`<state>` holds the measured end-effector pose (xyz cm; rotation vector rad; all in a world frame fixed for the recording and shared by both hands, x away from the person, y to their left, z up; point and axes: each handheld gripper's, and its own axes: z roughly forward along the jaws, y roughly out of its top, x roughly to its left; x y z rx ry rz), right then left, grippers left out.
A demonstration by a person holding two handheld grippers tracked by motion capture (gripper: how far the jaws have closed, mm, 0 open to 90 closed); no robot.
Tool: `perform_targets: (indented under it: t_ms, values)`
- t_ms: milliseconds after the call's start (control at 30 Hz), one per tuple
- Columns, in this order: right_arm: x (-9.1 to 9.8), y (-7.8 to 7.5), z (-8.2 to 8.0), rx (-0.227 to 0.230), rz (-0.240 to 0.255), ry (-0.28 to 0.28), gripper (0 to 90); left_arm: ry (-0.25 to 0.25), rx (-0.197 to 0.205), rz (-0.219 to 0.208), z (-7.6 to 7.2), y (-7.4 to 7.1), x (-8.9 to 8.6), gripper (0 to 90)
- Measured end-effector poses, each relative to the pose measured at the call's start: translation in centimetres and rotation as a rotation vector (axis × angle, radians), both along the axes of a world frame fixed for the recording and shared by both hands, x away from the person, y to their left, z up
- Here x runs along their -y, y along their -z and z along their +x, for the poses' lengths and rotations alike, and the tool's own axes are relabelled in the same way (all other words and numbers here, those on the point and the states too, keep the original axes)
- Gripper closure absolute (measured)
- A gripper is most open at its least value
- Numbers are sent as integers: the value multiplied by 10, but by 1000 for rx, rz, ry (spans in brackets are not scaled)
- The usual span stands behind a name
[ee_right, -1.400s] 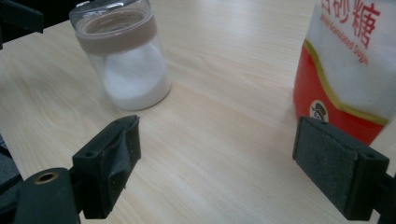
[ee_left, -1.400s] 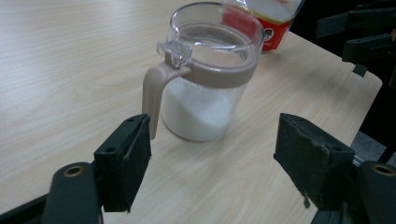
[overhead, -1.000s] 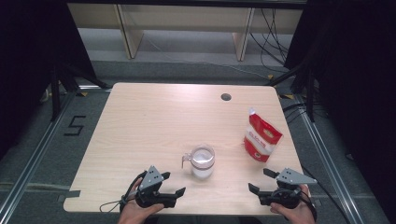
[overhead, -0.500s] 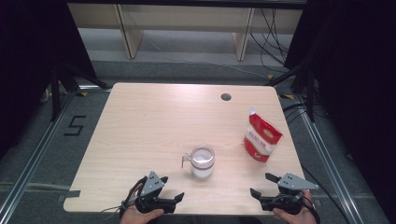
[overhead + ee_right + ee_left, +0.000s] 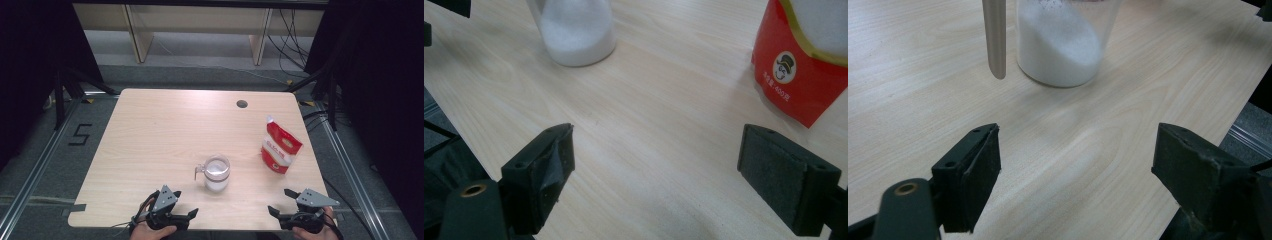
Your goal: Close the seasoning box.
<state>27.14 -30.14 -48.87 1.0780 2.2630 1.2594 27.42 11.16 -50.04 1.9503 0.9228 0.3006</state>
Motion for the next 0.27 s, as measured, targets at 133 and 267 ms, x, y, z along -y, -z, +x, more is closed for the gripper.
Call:
perform_targets:
  t_ms: [133,267]
  values:
    - [1,0,1,12,-6,-6,158,-15,8,-3,1,0,-1,190]
    - [4,0,2,-4,11,9,158,-20,5,4,3,0,-3,190]
